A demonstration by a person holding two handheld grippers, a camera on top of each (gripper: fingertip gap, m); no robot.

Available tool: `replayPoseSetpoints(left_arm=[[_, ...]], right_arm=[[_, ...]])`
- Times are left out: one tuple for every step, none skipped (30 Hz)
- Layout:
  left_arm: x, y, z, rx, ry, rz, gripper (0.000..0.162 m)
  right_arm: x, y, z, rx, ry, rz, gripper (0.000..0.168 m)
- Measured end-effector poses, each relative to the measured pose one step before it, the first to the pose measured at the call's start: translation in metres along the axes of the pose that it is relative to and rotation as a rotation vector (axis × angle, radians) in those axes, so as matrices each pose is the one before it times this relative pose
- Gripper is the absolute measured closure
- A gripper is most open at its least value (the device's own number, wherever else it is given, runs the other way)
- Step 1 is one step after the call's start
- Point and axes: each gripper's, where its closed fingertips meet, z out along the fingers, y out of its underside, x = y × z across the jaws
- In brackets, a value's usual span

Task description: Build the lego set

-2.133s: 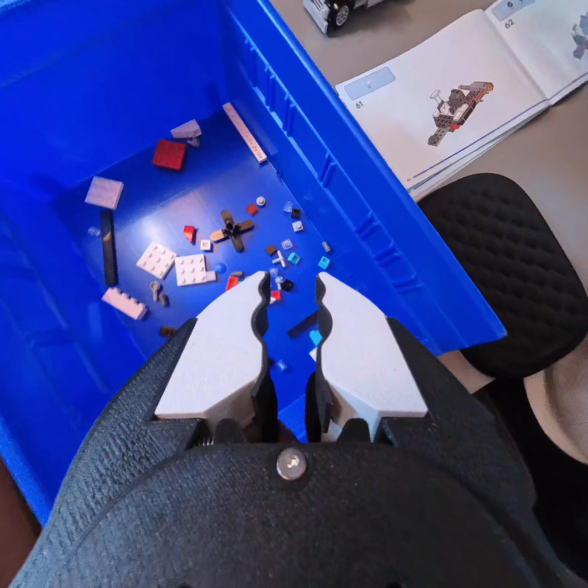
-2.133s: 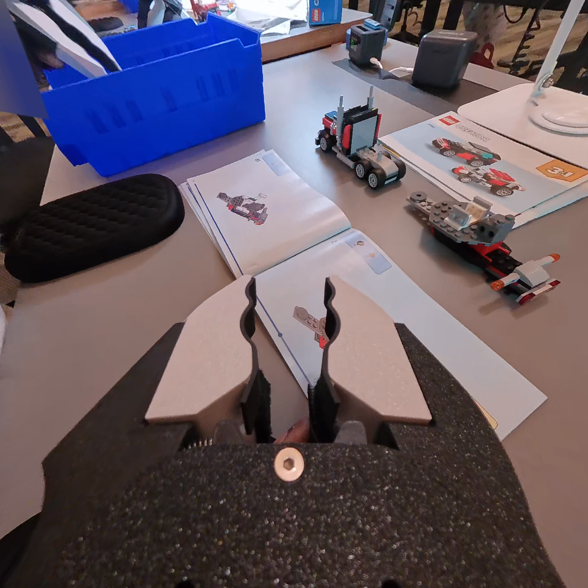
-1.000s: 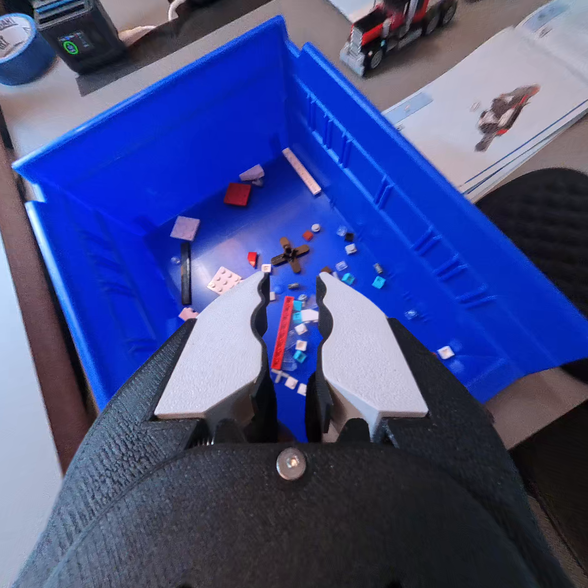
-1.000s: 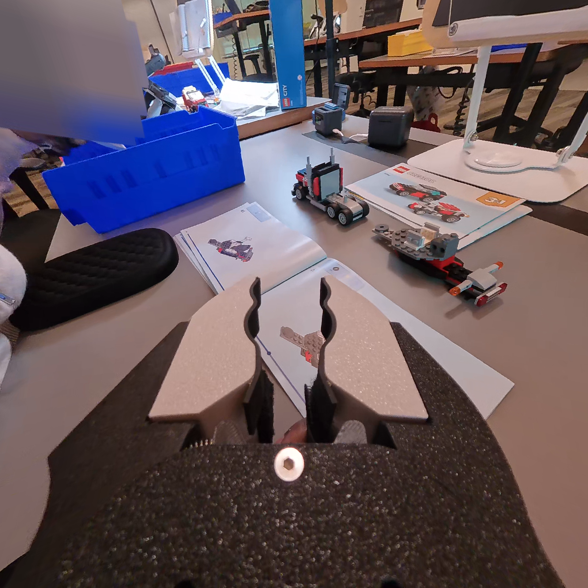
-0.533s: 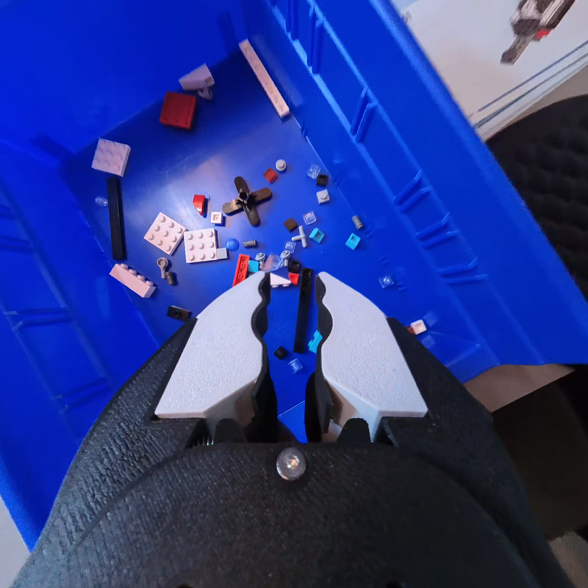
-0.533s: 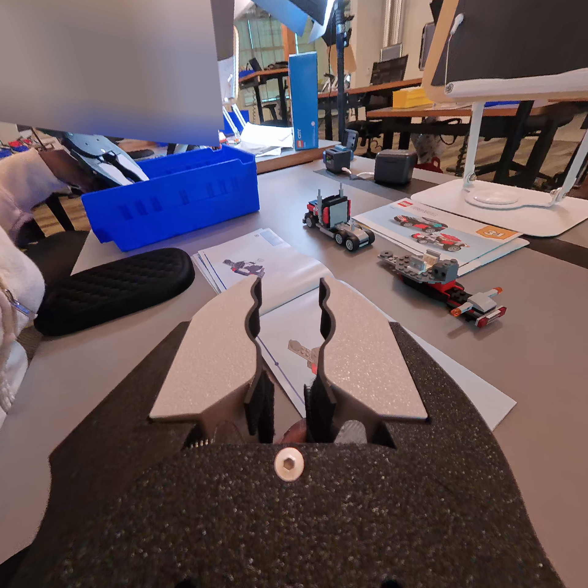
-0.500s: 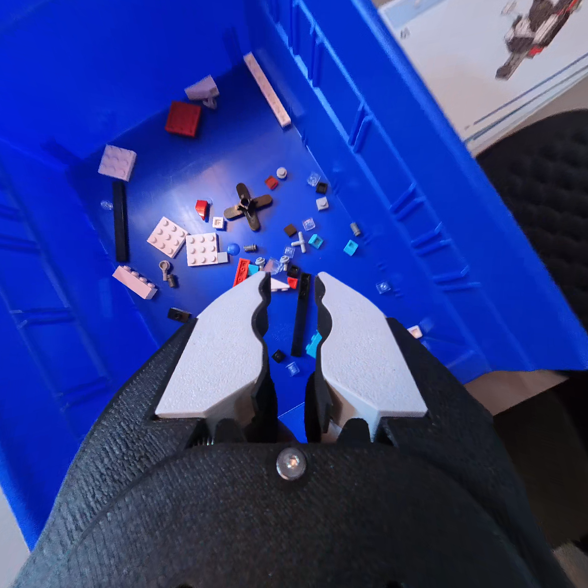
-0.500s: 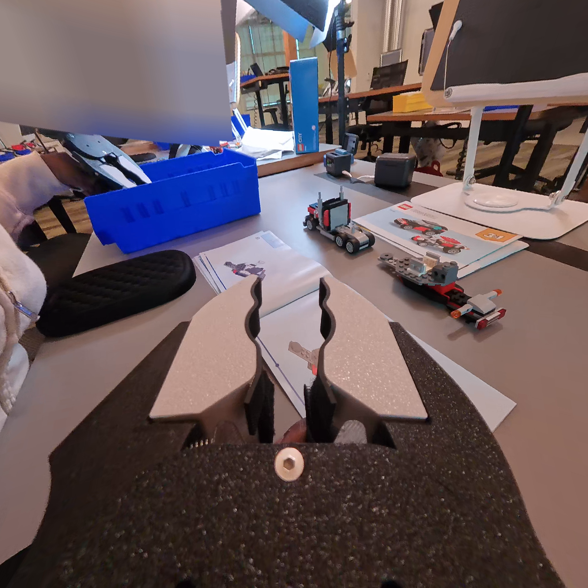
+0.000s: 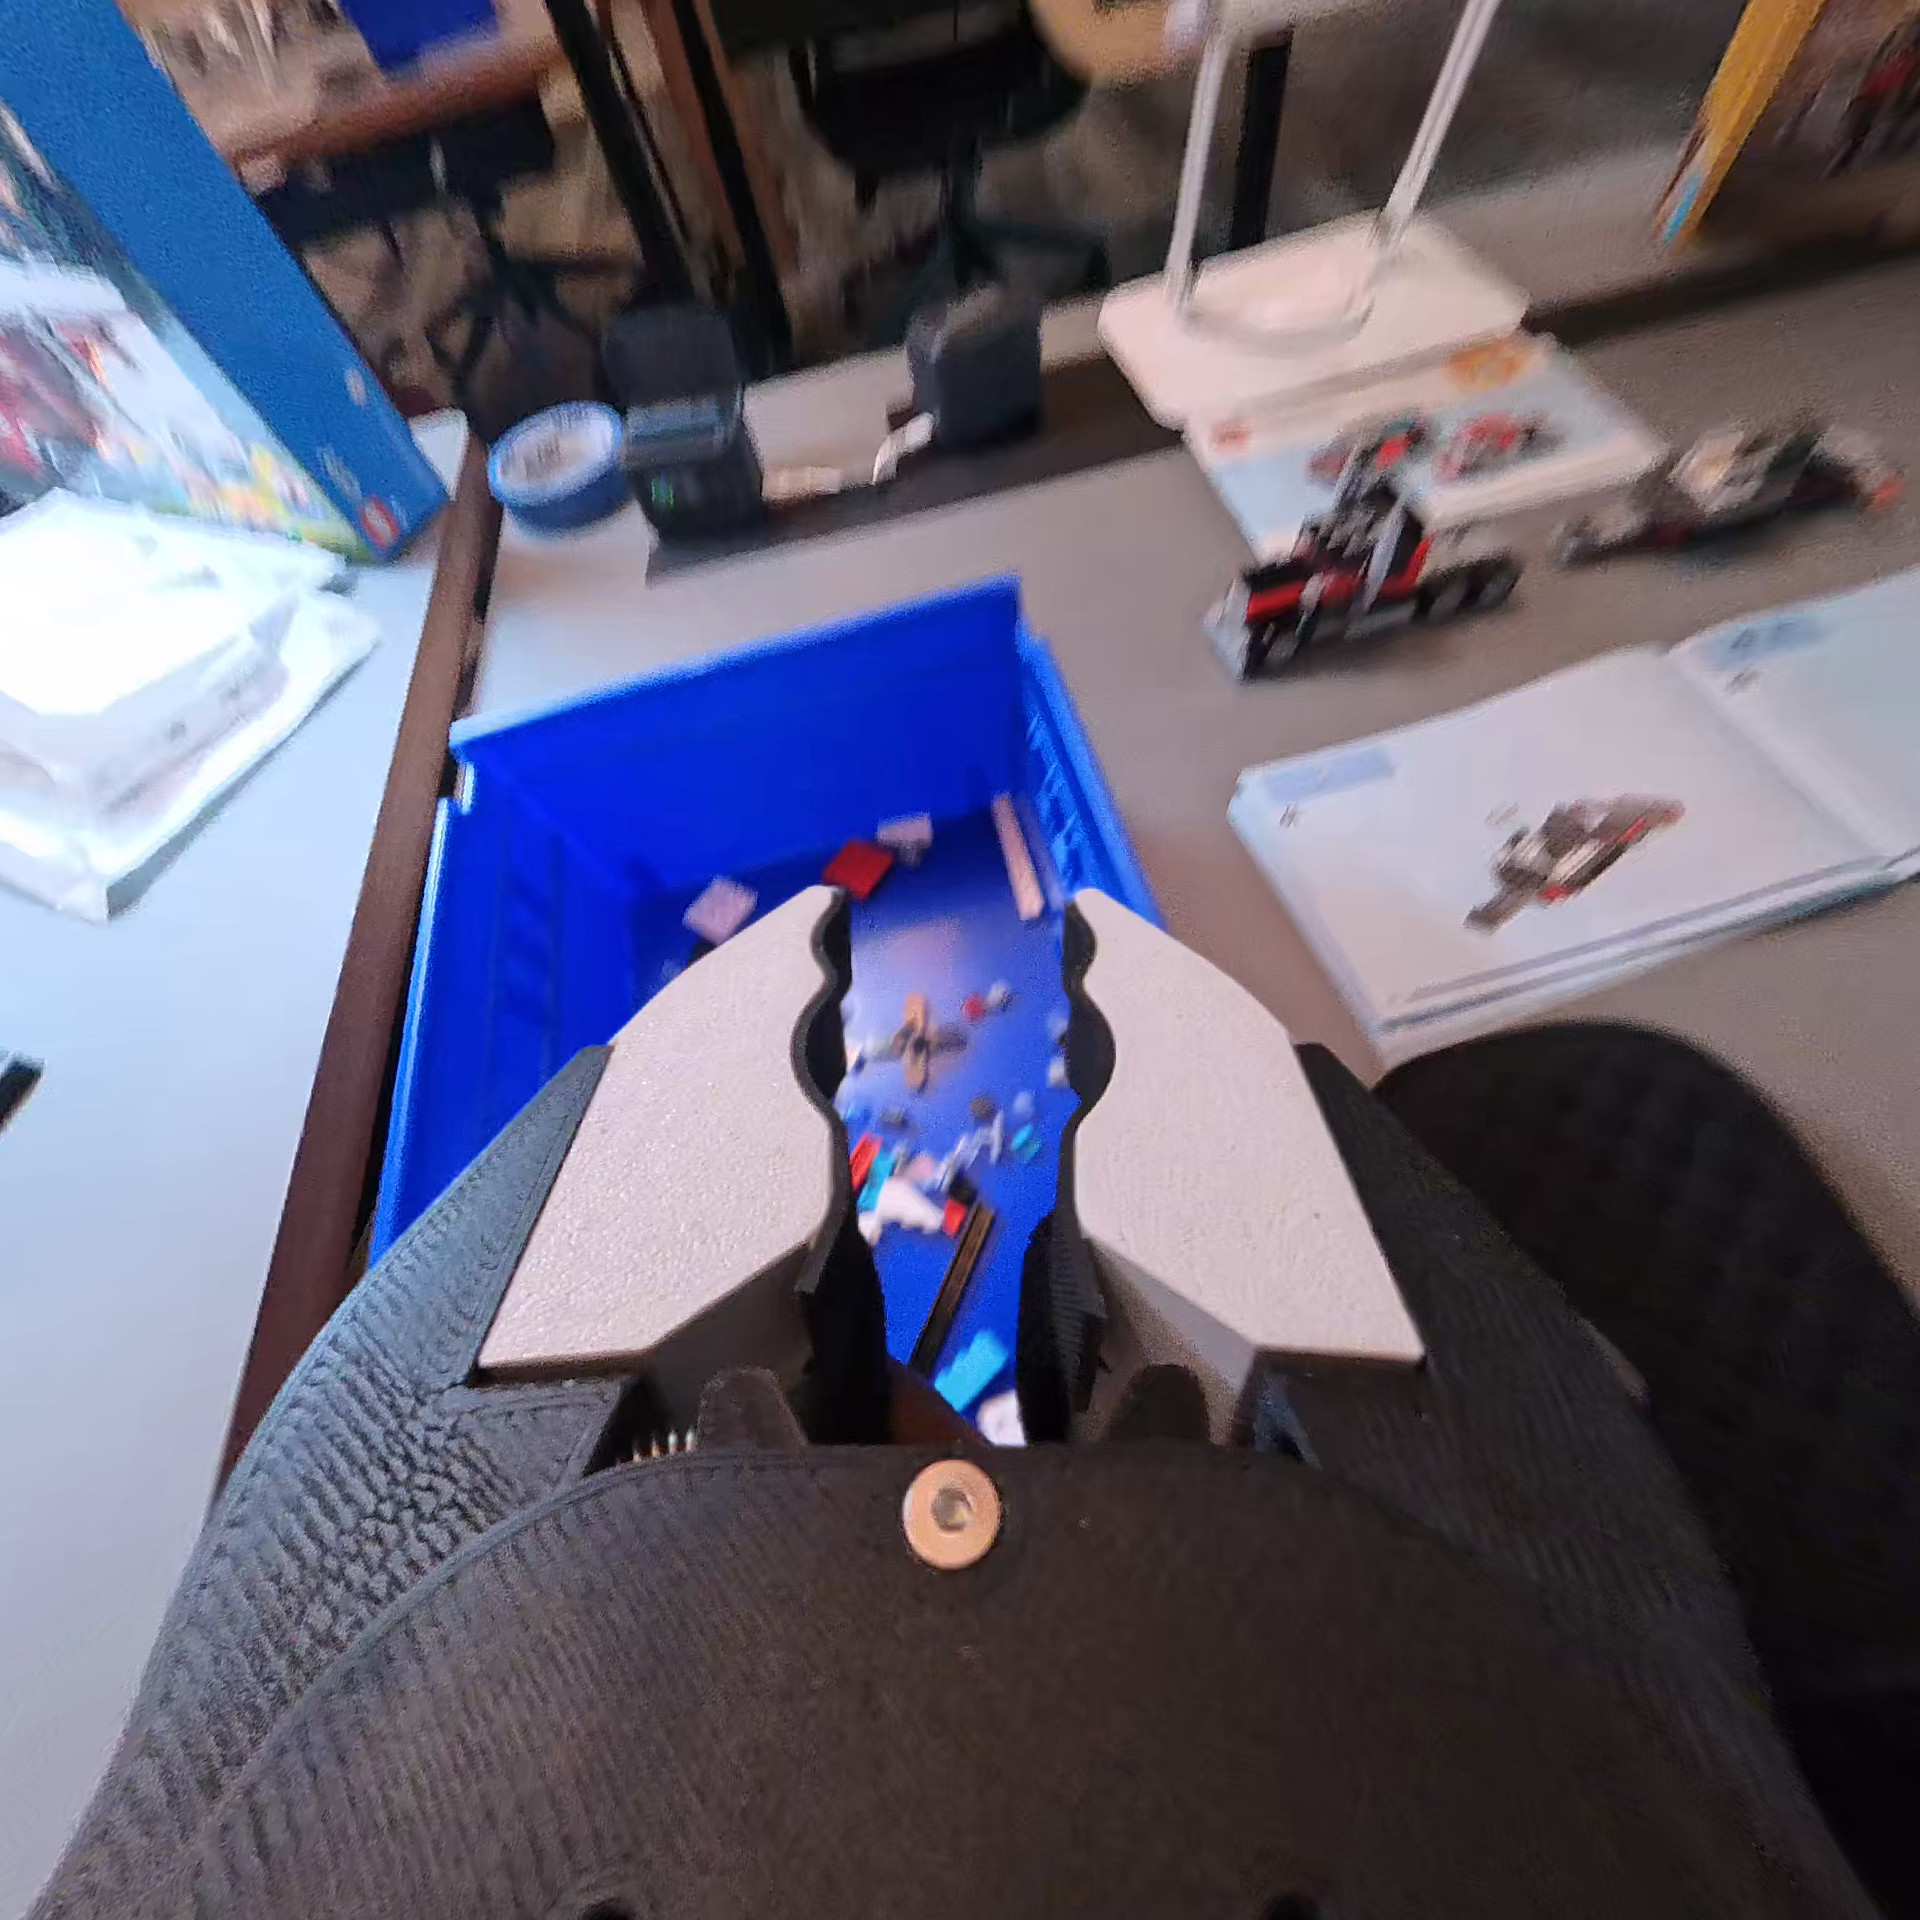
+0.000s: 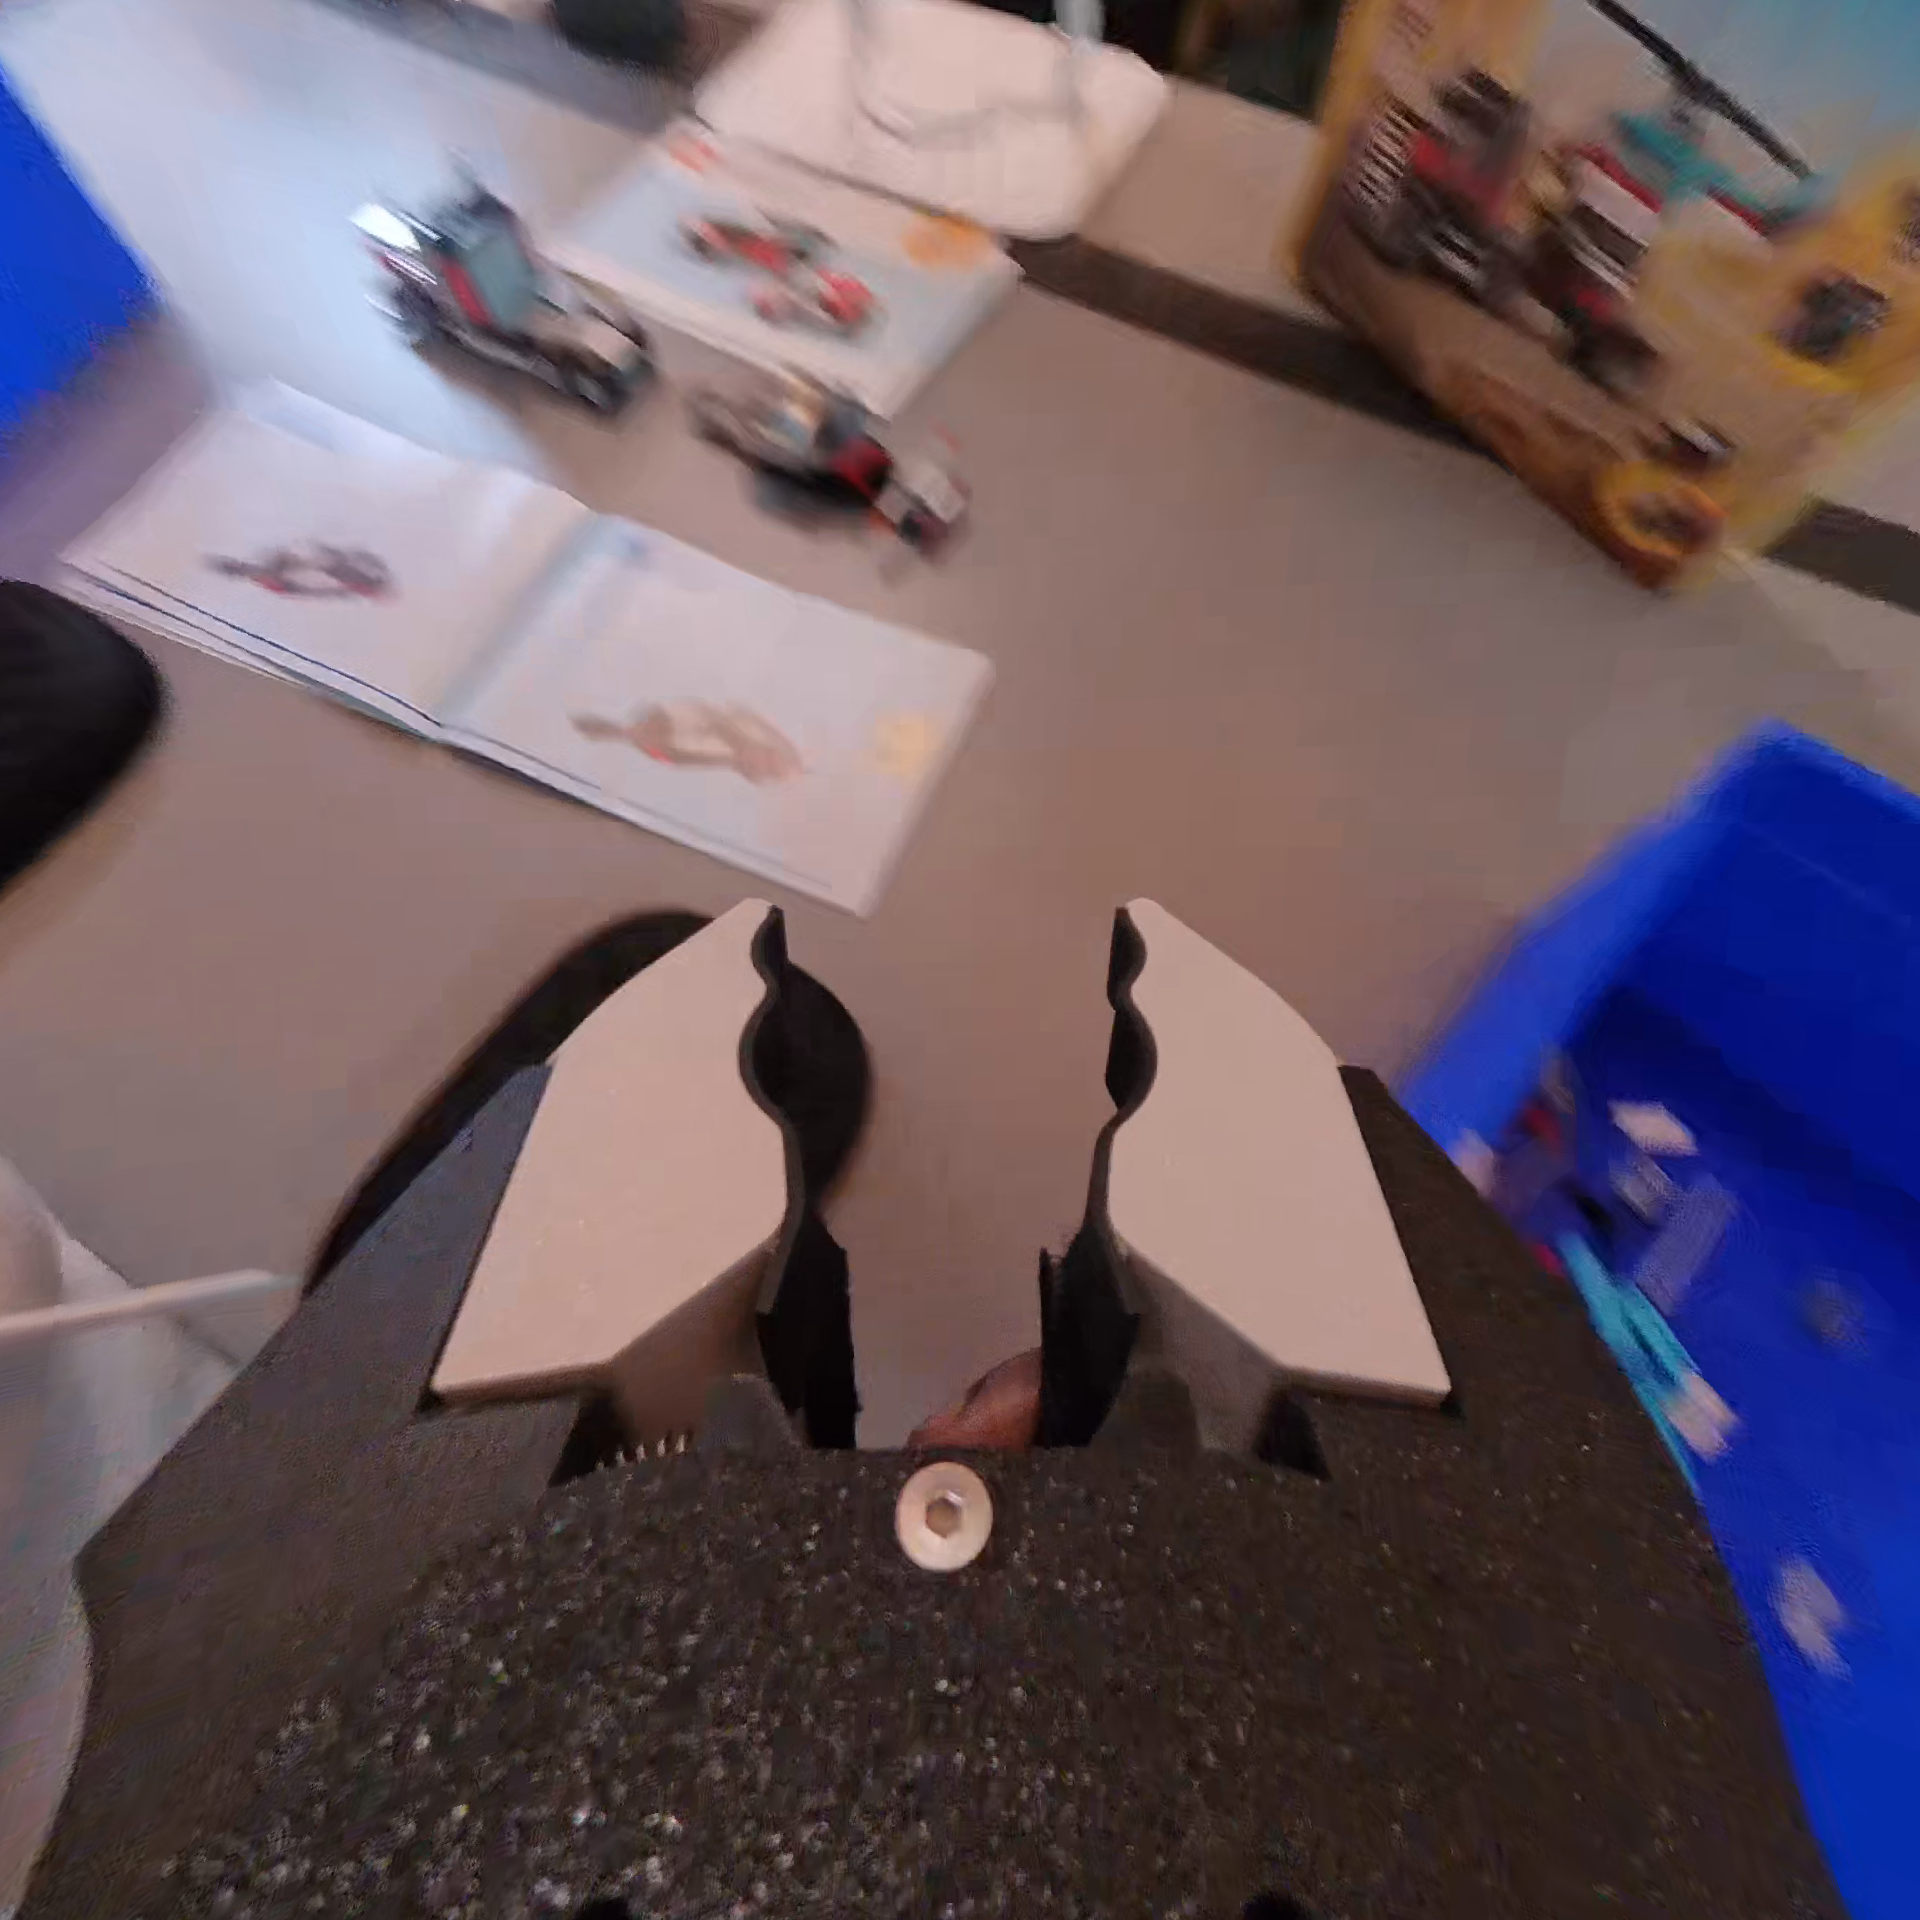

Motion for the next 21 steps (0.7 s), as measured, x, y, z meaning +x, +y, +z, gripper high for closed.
replayPoseSetpoints(left_arm=[[0.00872,-0.01200,-0.00091,0.0637,0.0124,0.0003,0.120],[0.01052,-0.01045,0.00001,0.0518,0.0173,0.0033,0.118],[0.01071,-0.00948,0.00130,0.0431,0.0149,0.0002,0.116],[0.01135,-0.00863,0.00258,0.0392,0.0166,-0.0045,0.114],[0.01262,-0.00740,0.00411,0.0344,0.0256,-0.0048,0.111],[0.01277,-0.00612,0.00573,0.0277,0.0281,-0.0069,0.109],[0.01276,-0.00464,0.00707,0.0197,0.0309,-0.0068,0.108],[0.01240,-0.00308,0.00812,0.0101,0.0344,-0.0028,0.107],[0.01083,-0.00244,0.00885,0.0050,0.0298,-0.0028,0.107],[0.00993,-0.00256,0.00908,0.0052,0.0275,-0.0036,0.107],[0.00952,-0.00291,0.00889,0.0043,0.0290,-0.0034,0.107],[0.00973,-0.00290,0.00851,0.0011,0.0313,-0.0032,0.107],[0.00968,-0.00336,0.00797,0.0012,0.0311,0.0011,0.107],[0.00907,-0.00351,0.00741,0.0019,0.0250,0.0065,0.107],[0.00858,-0.00334,0.00703,0.0019,0.0214,0.0114,0.107],[0.00875,-0.00297,0.00690,0.0021,0.0218,0.0119,0.107],[0.00876,-0.00211,0.00721,0.0001,0.0240,0.0080,0.107],[0.00892,-0.00118,0.00727,-0.0046,0.0269,0.0055,0.107],[0.00833,-0.00032,0.00660,-0.0084,0.0258,0.0073,0.107],[0.00699,0.00013,0.00554,-0.0097,0.0209,0.0101,0.107],[0.00522,0.00022,0.00424,-0.0072,0.0133,0.0096,0.107]], right_arm=[[0.01453,0.01047,-0.01544,-0.0374,0.0661,0.0048,0.108],[0.01374,0.01141,-0.01333,-0.0338,0.0539,0.0134,0.105],[0.01171,0.01307,-0.01058,-0.0369,0.0337,0.0238,0.102],[0.01077,0.01418,-0.00757,-0.0390,0.0249,0.0341,0.098],[0.01072,0.01447,-0.00422,-0.0396,0.0259,0.0380,0.095],[0.00896,0.01390,-0.00059,-0.0395,0.0204,0.0275,0.099],[0.00491,0.01098,0.00270,-0.0246,0.0057,0.0126,0.104],[-0.00053,0.00768,0.00556,-0.0109,-0.0154,0.0045,0.108],[-0.00418,0.00555,0.00674,-0.0035,-0.0270,-0.0076,0.113],[-0.00551,0.00344,0.00676,0.0045,-0.0269,-0.0188,0.117],[-0.00501,0.00217,0.00629,0.0085,-0.0211,-0.0210,0.122],[-0.00523,0.00168,0.00533,0.0038,-0.0213,-0.0254,0.127],[-0.00474,0.00025,0.00344,0.0072,-0.0111,-0.0365,0.136],[0.00048,-0.00244,0.00136,0.0201,0.0313,-0.0451,0.142],[-0.00373,-0.00395,0.00191,0.0248,0.0044,-0.0309,0.144],[-0.01009,-0.00525,0.00328,0.0265,-0.0430,-0.0087,0.140],[-0.01257,-0.00576,0.00323,0.0289,-0.0666,0.0044,0.134],[-0.01387,-0.00350,0.00146,0.0182,-0.0851,0.0000,0.129],[-0.00983,-0.00179,-0.00234,0.0098,-0.0674,-0.0052,0.126],[0.00183,-0.00162,-0.00705,0.0157,0.0032,0.0015,0.123],[0.01027,-0.00213,-0.01096,0.0247,0.0463,0.0140,0.118]])
